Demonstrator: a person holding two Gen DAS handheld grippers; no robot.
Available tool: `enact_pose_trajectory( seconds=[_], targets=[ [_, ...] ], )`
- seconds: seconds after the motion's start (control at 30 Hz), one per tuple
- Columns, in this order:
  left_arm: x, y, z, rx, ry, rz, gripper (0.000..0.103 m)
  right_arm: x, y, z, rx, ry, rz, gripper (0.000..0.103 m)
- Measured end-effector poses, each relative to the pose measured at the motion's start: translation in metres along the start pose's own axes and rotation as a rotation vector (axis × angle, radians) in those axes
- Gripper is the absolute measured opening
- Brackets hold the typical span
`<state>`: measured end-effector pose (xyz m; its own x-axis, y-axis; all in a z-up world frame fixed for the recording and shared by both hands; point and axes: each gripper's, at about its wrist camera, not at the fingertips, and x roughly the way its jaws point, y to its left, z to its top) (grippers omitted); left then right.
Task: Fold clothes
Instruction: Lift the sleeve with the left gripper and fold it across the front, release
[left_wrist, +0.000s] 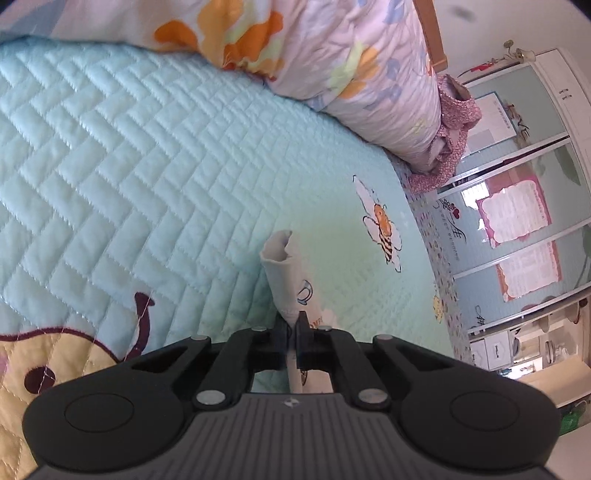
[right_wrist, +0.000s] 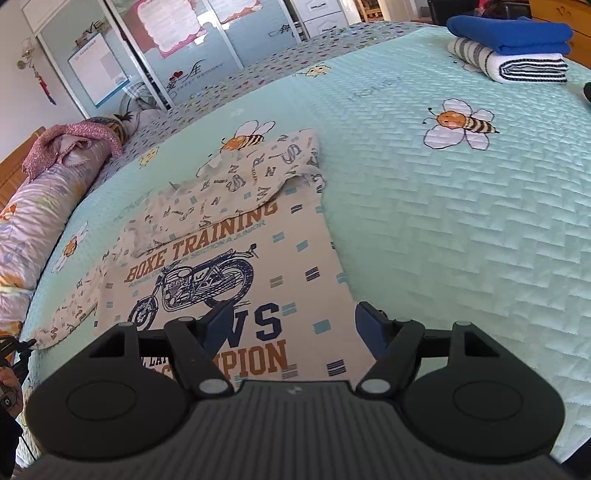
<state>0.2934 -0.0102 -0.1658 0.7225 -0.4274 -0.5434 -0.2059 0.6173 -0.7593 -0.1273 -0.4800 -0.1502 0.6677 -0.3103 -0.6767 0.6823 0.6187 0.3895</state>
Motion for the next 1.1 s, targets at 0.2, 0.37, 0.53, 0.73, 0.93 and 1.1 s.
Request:
enact_pose_trajectory(
  seconds=[0.2, 0.37, 0.53, 0.73, 0.93, 1.1],
  targets=[
    [-0.016, -0.044, 0.001, 0.121, -0.048, -0.054, 0.002, -0.006, -0.01, 0.001, 0.023, -0.01, -0.009, 0.074],
    [-0.018, -0.083, -0.001, 0.179, -0.05, -0.087, 0.002, -0.011, -0.021, 0.001, 0.057, -0.021, -0.002, 0.074],
    [-0.018, -0.116, -0.01, 0.231, -0.033, -0.111, 0.002, -0.016, -0.035, 0.001, 0.091, -0.032, 0.0, 0.074],
    [-0.014, -0.152, -0.032, 0.305, -0.014, -0.11, 0.002, -0.023, -0.057, 0.001, 0.138, -0.045, -0.006, 0.074],
    [-0.013, -0.195, -0.061, 0.406, 0.007, -0.142, 0.002, -0.027, -0.078, 0.002, 0.192, -0.061, 0.0, 0.074],
    [-0.015, -0.236, -0.087, 0.5, 0.02, -0.184, 0.002, -0.028, -0.094, 0.0, 0.234, -0.069, 0.01, 0.074]
  ],
)
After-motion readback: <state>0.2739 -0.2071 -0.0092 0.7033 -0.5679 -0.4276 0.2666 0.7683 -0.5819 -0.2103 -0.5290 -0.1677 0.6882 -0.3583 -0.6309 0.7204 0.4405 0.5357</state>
